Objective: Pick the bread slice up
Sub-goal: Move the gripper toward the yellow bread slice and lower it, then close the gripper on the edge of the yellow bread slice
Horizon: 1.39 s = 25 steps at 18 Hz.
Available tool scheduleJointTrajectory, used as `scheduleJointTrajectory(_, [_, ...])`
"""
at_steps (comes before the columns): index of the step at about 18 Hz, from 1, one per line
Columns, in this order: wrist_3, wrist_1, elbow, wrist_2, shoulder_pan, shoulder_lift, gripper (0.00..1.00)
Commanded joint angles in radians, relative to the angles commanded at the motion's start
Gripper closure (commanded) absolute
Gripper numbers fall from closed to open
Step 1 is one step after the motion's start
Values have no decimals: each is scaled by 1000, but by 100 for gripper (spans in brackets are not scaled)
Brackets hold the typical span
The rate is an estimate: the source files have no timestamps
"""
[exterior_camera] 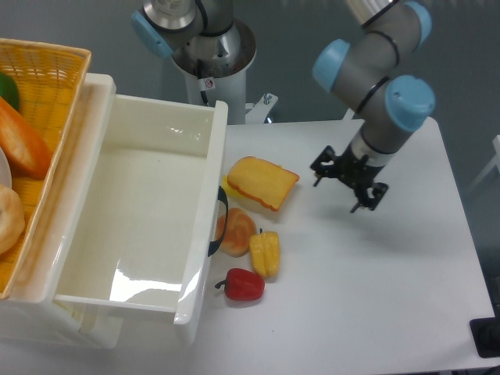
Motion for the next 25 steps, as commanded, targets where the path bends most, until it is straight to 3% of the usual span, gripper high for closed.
scheduleJointTrajectory(4, [0,-69,8,3,-41,-5,0])
scheduleJointTrajectory(18, [-5,-115,9,14,-114,-71,0])
scheduleJointTrajectory(23, [3,-166,11,67,-115,-71,0])
scheduleJointTrajectory(25, [11,-178,12,81,-115,-71,12])
